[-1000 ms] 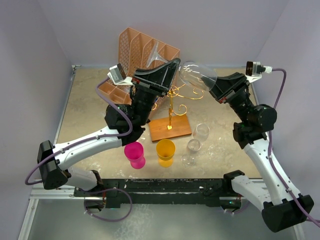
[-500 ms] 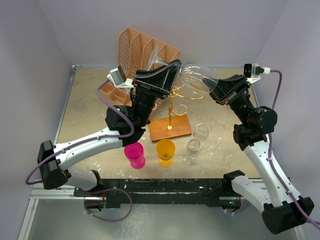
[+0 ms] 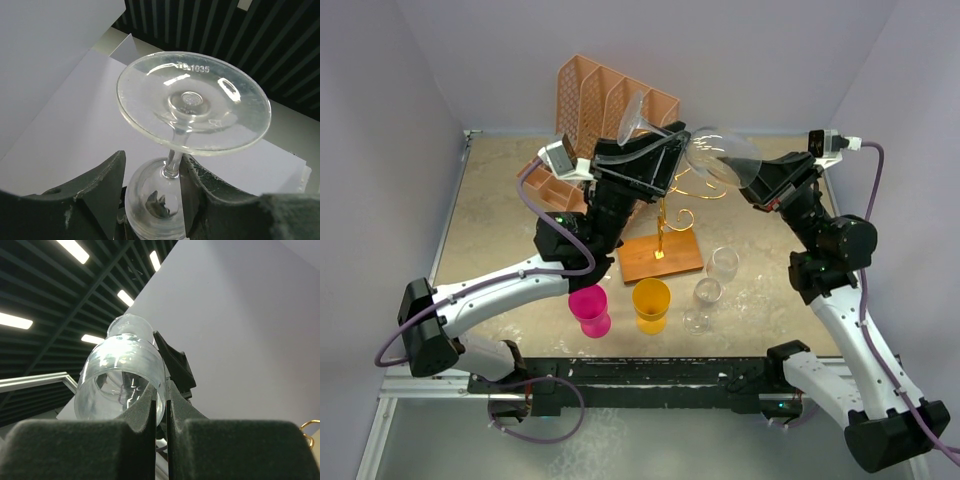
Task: Place the wine glass upside down on the wine glass rack
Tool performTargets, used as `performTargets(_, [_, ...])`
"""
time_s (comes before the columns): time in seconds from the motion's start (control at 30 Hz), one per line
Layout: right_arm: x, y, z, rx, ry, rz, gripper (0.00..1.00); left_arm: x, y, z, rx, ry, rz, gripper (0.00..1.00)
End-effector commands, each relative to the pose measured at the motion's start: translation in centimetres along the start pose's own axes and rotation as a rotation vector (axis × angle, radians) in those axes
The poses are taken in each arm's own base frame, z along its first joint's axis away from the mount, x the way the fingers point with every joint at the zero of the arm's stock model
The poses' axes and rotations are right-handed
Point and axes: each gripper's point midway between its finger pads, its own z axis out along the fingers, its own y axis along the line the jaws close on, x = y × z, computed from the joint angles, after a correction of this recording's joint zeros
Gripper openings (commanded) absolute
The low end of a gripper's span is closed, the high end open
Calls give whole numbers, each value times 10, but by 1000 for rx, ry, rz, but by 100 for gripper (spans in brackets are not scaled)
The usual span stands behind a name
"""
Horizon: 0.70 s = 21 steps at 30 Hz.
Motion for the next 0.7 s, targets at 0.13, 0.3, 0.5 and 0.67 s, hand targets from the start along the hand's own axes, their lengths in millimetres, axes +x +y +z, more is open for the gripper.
performTargets(0.13, [-7, 56, 2, -141, -43, -51, 0, 17, 0, -3, 61, 54, 100, 30])
performTargets(0.3, [-5, 52, 4, -126, -23, -62, 0, 11, -2, 2, 63, 37, 140, 9])
performTargets(0.5, [1, 41, 3, -88, 10, -77, 0, 9, -5, 8, 63, 44, 149, 12])
performTargets(0.67, [4, 42, 2, -94, 25, -86, 0, 12, -4, 11, 63, 41, 138, 31])
